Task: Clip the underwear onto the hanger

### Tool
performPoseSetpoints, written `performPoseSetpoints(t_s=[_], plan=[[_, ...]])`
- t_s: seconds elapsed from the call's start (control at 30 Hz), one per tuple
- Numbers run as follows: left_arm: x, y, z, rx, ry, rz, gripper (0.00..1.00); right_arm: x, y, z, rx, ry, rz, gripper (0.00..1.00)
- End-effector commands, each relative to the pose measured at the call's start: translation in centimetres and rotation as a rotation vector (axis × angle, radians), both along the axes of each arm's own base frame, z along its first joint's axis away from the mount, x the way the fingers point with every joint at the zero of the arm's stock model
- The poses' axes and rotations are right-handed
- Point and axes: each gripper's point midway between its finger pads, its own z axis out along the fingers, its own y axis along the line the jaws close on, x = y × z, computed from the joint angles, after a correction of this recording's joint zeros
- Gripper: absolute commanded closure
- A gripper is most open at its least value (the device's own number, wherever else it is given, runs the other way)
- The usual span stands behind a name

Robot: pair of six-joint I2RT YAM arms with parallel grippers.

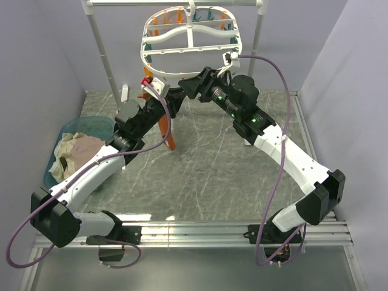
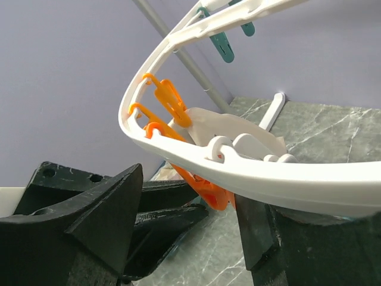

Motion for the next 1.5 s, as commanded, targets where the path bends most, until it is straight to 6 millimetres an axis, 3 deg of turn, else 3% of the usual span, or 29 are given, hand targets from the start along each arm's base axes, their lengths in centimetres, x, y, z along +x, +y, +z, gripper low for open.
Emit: performPoseSetpoints(t_s=[0.0,0.17,0.37,0.47,0.9,1.27,1.47], plan=[[-1.1,0.0,1.7,-0.014,-0.06,-0.023,0.74,0.0,-0.1,3.4,0.038,-0.07,-0.026,0.31],[-1.1,0.0,1.6,-0.01,-0.056,-0.026,0.74,0.7,-0.2,2.9,0.018,-0.06,-0.058,0.42],[-0.9,0.2,1.3,-0.012,-0.037,-0.011,0.6,0.5,0.0,2.8,0.019,-0.059,-0.045,0.64],[-0.6,0.6,1.1,-0.028,-0.004,0.015,0.52,0.4,0.1,2.7,0.02,-0.057,-0.039,0.68],[-1.9,2.6,-0.8,-0.034,0.075,0.031,0.48,0.0,-0.3,2.2,0.014,-0.054,-0.033,0.66],[1.0,3.6,-1.3,-0.062,0.138,0.069,0.34,-0.1,-0.5,2.0,0.009,-0.052,-0.031,0.65],[1.4,3.0,-0.7,-0.067,0.111,0.017,0.28,0.0,-0.5,1.7,0.009,-0.046,-0.028,0.65]])
